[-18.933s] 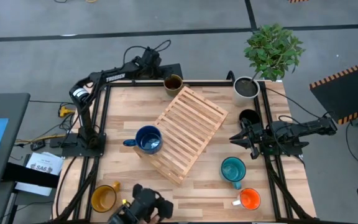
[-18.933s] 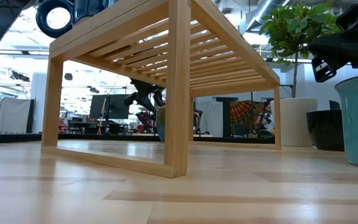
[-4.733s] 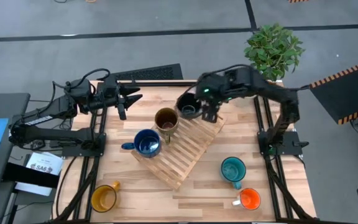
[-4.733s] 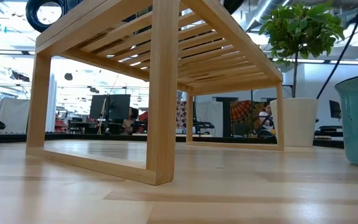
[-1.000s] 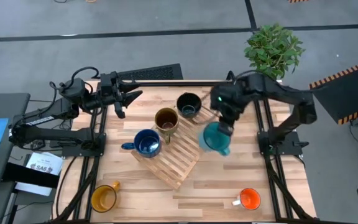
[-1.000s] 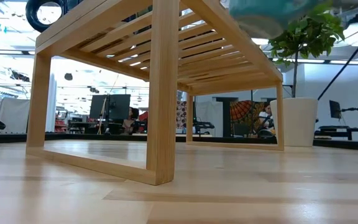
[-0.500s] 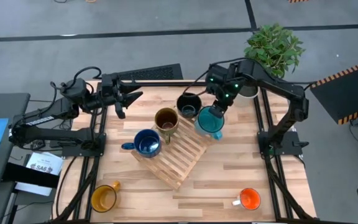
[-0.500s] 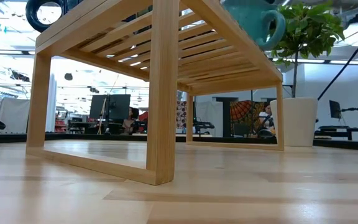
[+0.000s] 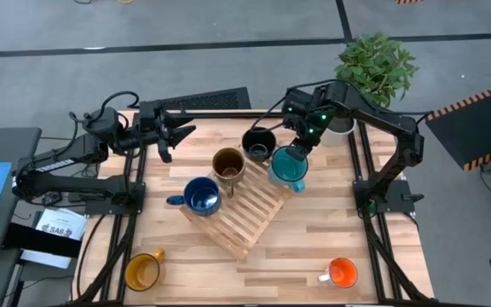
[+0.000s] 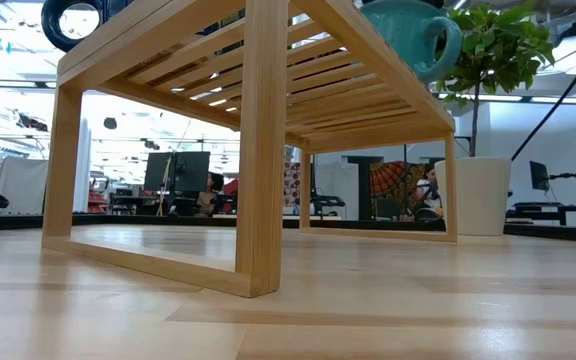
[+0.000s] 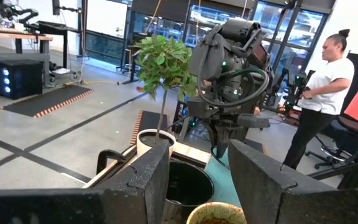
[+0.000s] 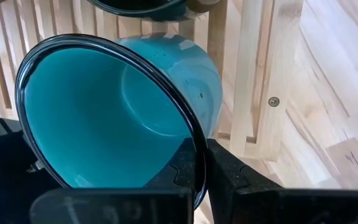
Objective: Place coffee mugs
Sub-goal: Put the light blue mug onto the shelf
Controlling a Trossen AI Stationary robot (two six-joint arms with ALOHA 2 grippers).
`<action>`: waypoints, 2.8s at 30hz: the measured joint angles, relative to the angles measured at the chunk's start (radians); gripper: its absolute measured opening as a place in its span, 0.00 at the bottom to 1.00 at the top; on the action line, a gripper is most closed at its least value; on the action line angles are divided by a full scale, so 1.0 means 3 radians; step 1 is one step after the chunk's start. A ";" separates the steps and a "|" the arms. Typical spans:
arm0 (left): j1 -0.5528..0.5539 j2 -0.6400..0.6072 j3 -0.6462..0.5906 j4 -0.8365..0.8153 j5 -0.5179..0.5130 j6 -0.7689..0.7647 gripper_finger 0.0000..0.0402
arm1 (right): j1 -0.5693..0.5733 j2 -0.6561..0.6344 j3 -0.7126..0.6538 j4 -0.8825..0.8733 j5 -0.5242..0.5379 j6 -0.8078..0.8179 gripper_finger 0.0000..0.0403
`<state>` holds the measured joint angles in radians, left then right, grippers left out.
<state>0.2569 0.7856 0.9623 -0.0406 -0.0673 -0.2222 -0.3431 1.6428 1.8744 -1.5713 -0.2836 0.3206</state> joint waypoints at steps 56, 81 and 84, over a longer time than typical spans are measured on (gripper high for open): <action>0.0000 0.0000 0.0000 0.0004 0.0000 0.0001 0.37 | 0.0197 -0.0781 0.0180 0.0215 0.0515 -0.0055 0.61; -0.0001 0.0000 0.0000 0.0003 0.0001 0.0050 0.37 | 0.2438 -0.0862 -0.1428 0.1709 0.1979 0.2542 0.05; 0.0000 0.0000 0.0000 0.0002 0.0001 0.0061 0.37 | 0.2455 -0.0669 -0.1428 0.1610 0.1991 0.2683 0.05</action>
<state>0.2569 0.7856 0.9623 -0.0399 -0.0669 -0.2039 0.3933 1.4422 1.4460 -1.0883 0.3138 1.1256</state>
